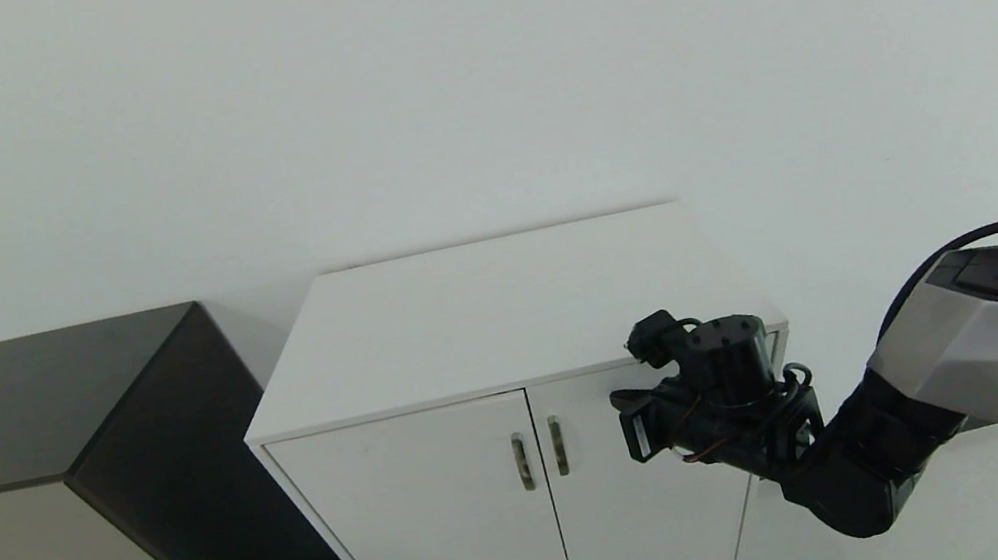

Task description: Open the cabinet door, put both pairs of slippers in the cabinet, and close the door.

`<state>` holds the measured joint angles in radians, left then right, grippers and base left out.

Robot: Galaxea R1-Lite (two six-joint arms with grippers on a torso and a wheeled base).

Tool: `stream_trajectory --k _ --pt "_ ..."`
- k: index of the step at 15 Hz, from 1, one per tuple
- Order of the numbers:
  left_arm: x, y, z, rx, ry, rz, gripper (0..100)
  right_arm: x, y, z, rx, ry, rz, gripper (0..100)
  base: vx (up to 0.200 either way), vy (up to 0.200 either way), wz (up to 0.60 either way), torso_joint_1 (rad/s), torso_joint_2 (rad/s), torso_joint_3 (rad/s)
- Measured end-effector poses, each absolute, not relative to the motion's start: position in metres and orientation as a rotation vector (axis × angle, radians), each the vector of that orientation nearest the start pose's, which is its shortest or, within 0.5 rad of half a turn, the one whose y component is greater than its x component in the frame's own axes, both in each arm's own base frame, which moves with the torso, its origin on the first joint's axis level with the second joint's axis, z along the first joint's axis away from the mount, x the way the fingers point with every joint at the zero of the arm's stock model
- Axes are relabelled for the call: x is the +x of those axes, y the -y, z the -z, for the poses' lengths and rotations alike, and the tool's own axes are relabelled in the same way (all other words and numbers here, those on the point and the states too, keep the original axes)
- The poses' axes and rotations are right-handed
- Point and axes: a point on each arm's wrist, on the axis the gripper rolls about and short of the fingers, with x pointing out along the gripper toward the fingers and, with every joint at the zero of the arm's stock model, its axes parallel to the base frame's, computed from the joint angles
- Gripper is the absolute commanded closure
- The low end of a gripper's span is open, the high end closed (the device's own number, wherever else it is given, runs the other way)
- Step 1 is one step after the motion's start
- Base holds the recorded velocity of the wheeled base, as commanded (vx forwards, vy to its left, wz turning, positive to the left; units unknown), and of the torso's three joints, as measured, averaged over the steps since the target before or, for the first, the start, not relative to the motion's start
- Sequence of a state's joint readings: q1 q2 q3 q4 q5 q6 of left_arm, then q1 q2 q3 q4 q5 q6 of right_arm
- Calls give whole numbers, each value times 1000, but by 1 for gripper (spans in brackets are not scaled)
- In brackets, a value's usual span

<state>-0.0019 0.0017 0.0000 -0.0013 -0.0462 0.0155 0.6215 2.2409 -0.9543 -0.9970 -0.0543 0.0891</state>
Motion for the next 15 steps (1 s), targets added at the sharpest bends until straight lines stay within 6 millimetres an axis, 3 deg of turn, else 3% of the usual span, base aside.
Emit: stream_trajectory --k 7,11,15 --pt "-23 1 -76 16 0 49 100 331 -228 -61 -10 -302 -527 100 0 0 0 0 0 0" --pt "-23 1 -76 16 0 48 100 300 -213 -78 -18 -314 -537 100 0 0 0 0 0 0" --pt "-23 1 -76 16 0 48 100 254 -174 -90 -36 -367 -513 100 0 0 0 0 0 0"
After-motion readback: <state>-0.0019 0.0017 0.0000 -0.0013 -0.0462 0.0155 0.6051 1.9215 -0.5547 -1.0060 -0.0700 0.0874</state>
